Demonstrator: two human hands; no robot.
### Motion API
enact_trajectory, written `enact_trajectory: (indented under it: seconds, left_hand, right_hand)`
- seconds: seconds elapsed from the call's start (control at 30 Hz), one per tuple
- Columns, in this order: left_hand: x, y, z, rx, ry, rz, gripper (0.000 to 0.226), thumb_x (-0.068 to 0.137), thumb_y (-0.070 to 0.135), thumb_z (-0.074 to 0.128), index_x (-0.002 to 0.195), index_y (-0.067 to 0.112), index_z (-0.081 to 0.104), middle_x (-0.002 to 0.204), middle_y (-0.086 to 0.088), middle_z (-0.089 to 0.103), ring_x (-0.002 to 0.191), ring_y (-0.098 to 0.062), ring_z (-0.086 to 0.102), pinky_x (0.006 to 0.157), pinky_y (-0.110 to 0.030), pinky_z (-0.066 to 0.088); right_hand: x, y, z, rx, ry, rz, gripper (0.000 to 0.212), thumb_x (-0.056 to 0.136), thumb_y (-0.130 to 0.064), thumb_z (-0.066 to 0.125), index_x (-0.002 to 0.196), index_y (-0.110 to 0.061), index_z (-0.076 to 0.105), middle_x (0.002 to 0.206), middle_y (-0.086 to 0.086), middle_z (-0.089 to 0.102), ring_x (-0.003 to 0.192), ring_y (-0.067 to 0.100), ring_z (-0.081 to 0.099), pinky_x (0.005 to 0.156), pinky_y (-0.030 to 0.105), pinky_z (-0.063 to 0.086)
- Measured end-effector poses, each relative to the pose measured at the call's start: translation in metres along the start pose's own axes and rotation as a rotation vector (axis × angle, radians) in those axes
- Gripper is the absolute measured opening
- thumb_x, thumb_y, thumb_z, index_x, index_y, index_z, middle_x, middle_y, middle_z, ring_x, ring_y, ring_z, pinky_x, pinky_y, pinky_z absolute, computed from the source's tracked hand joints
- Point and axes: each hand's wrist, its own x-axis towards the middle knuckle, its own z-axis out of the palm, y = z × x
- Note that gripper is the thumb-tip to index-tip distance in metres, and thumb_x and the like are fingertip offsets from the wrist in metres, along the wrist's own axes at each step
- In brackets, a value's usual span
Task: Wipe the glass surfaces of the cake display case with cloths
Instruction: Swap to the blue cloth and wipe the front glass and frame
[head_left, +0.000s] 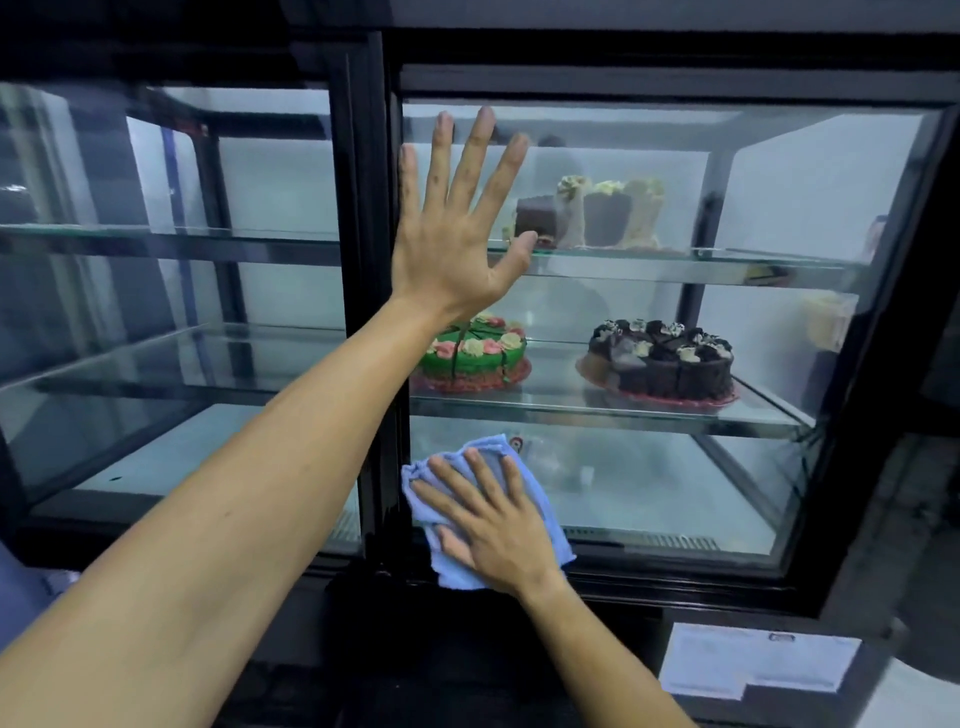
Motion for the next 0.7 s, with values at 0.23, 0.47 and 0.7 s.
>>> enact_trajectory:
  seconds: [0.23,0.47,0.7]
  left_hand:
    - [0.001,-0.001,0.003,0.007,0.021,-0.017,0.073,0.104,0.06,0.038,0.165,0.021,0.027,0.171,-0.015,0.021,0.157,-0.046,0.013,0.126,-0.066,0.003]
    - [0.0,0.0,0.004,-0.008,0.029,-0.019,0.073,0.103,0.059,0.041,0.165,0.023,0.027,0.172,-0.013,0.02,0.158,-0.044,0.012,0.126,-0.066,0.005]
    - [0.0,-0.002,0.004,-0.002,0.03,-0.011,0.072,0.104,0.061,0.031,0.166,0.023,0.023,0.172,-0.014,0.019,0.157,-0.046,0.013,0.125,-0.067,0.005]
  right_hand:
    - [-0.096,0.17,-0.037,-0.011,0.137,0.67,0.066,0.105,-0.055,0.032,0.165,-0.034,0.016,0.172,0.009,0.012,0.156,0.047,0.007,0.117,0.073,0.016]
    - [-0.022,0.05,-0.012,0.206,0.198,1.141,0.074,0.102,-0.059,0.029,0.166,-0.032,0.003,0.171,0.019,0.008,0.15,0.06,0.008,0.121,0.072,0.005]
    - [0.014,-0.082,0.014,0.191,0.021,0.806,0.07,0.101,-0.063,0.038,0.163,-0.042,0.013,0.174,0.002,-0.002,0.158,0.042,-0.008,0.124,0.063,-0.006]
